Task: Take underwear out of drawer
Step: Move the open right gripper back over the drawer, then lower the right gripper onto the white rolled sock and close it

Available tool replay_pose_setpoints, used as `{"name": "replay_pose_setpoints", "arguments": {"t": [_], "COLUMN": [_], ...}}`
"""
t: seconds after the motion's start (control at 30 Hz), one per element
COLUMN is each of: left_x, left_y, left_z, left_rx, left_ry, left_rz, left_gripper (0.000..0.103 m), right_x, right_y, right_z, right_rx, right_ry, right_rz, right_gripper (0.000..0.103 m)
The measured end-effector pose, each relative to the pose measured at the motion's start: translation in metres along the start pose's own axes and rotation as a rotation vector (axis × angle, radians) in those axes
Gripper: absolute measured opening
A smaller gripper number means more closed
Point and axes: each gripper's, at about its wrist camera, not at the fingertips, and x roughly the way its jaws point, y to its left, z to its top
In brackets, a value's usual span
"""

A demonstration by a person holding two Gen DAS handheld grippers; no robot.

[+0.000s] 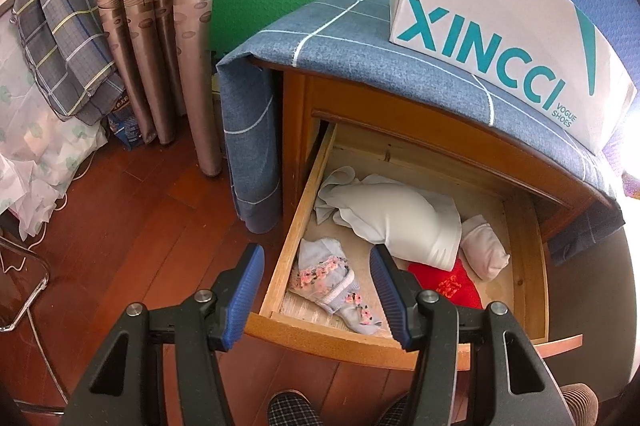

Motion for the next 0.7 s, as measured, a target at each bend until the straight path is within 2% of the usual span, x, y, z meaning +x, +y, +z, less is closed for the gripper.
{"name": "replay_pose_setpoints", "arguments": {"t": [0.23, 0.43, 0.7], "left_x": [0.001, 0.002, 0.005], "left_y": [0.002, 0.004, 0.01], "left_z": [0.001, 0.002, 0.002], "left_rx": [-0.007, -0.02, -0.045], "left_ry": [0.005, 0.01, 0.019], "left_rz": [-0.005, -0.012, -0.021], "left_gripper": [0.056, 0.056, 0.056], "right_x": [0.059, 0.105, 0.168], "right_y": [-0.005, -0.004, 0.007], "right_z": [-0.031, -0.035, -0.041], "right_rx": [-0.058, -0.131, -0.299], "right_ry": [0.119, 0.193, 0.293], "right_rz": [-0.025, -0.048, -0.106], "right_gripper": [0.04, 0.04, 0.04]}}
